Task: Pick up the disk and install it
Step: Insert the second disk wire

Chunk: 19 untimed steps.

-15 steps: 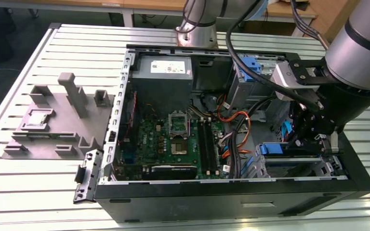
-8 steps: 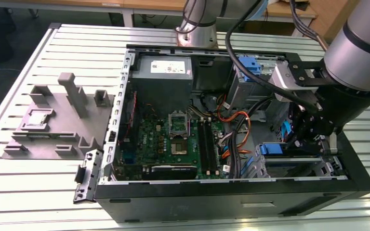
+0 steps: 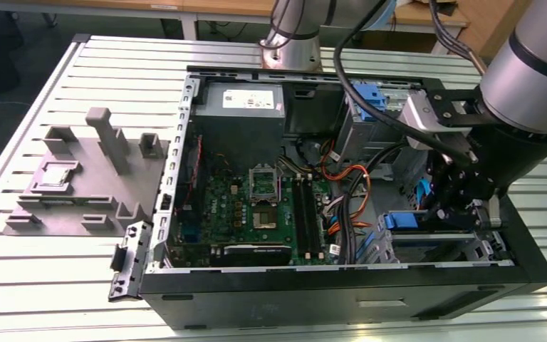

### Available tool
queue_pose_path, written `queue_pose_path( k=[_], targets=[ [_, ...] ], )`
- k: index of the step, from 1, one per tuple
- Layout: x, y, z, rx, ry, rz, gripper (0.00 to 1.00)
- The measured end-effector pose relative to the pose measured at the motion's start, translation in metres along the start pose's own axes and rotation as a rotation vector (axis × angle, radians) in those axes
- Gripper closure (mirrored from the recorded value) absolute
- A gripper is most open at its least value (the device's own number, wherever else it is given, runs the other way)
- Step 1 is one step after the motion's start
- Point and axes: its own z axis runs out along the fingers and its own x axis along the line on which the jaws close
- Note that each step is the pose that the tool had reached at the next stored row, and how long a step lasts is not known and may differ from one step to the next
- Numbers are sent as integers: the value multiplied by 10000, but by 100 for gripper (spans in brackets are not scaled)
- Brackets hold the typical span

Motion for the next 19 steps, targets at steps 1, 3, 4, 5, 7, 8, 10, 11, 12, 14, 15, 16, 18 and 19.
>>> queue_pose_path(
  k=[1,3,4,5,7,8,10,11,12,14,15,16,18,19],
  targets=[
    [-1,-1,-13,-7,-1,0,76],
    [-1,-4,-52,-27,2,0,76],
    [-2,-5,-68,-41,2,0,76],
    [-2,-7,-87,-55,2,0,76],
    [-3,-8,-111,-82,3,1,76],
    [-3,-9,-114,-89,2,1,76],
    [-3,-8,-113,-90,1,1,78],
    [-3,-9,-114,-90,2,2,78],
    [-3,-9,-114,-90,4,1,84],
    [-3,-9,-115,-90,5,0,90],
    [-3,-9,-115,-90,5,1,90],
    [-3,-9,-115,-90,5,1,90],
    [-3,-9,-115,-90,7,1,90],
    [-3,-9,-115,-90,6,1,90]
  ],
)
